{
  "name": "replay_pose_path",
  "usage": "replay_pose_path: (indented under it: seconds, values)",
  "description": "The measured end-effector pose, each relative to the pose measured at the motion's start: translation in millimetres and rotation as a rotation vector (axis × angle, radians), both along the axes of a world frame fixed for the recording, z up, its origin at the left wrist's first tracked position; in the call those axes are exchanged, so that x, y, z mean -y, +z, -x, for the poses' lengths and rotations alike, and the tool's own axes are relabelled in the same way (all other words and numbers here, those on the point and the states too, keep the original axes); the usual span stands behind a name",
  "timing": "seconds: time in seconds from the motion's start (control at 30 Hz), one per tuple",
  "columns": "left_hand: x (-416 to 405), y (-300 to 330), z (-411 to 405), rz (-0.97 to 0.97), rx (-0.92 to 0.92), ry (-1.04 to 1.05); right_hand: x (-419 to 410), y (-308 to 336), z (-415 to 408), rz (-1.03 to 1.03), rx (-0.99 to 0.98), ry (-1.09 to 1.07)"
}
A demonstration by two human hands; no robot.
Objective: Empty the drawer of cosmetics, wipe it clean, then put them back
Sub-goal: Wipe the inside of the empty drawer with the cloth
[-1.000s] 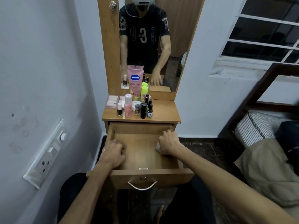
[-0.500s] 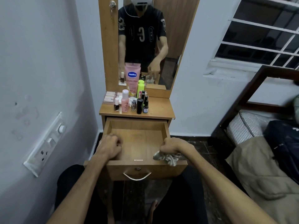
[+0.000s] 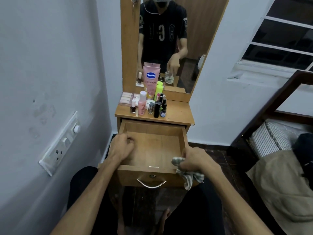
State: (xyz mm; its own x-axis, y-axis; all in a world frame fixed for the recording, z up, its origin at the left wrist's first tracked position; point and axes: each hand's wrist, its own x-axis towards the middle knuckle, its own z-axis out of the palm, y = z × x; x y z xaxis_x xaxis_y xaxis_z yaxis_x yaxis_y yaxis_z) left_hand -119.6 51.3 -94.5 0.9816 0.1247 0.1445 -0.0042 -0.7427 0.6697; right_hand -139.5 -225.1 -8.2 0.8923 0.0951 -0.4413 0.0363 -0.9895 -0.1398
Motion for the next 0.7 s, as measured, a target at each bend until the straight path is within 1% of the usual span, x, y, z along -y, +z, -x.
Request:
replay_pose_path:
  seconds: [0.07,0.17,0.3,0.4,0.5,0.57,0.63,0.7]
  values:
    - [-1,-3,-2,0.078,0.011,0.022,-13,-6,5,-0.031,0.005,0.017]
    - [-5,-5,-7,0.188,-0.001,0.049,-38,-7,10,-0.138,-0.024,0.094]
    - [-19,2,-15,0.381,-0.077,0.035,-85,-8,14,-0.242,-0.028,0.231]
    - [-34,8,-19,0.484,-0.186,-0.028,-124,-14,20,-0.284,0.051,0.330]
    - [-45,9,-23,0.583,-0.253,-0.042,-158,-23,31,-0.397,0.146,0.450]
    - [-51,7,-23,0.625,-0.251,-0.031,-176,-30,41,-0.454,0.188,0.539]
    - [-56,4,-23,0.632,-0.244,-0.027,-186,-36,48,-0.464,0.227,0.618]
    - [-58,1,-23,0.636,-0.238,-0.026,-186,-34,47,-0.459,0.201,0.671]
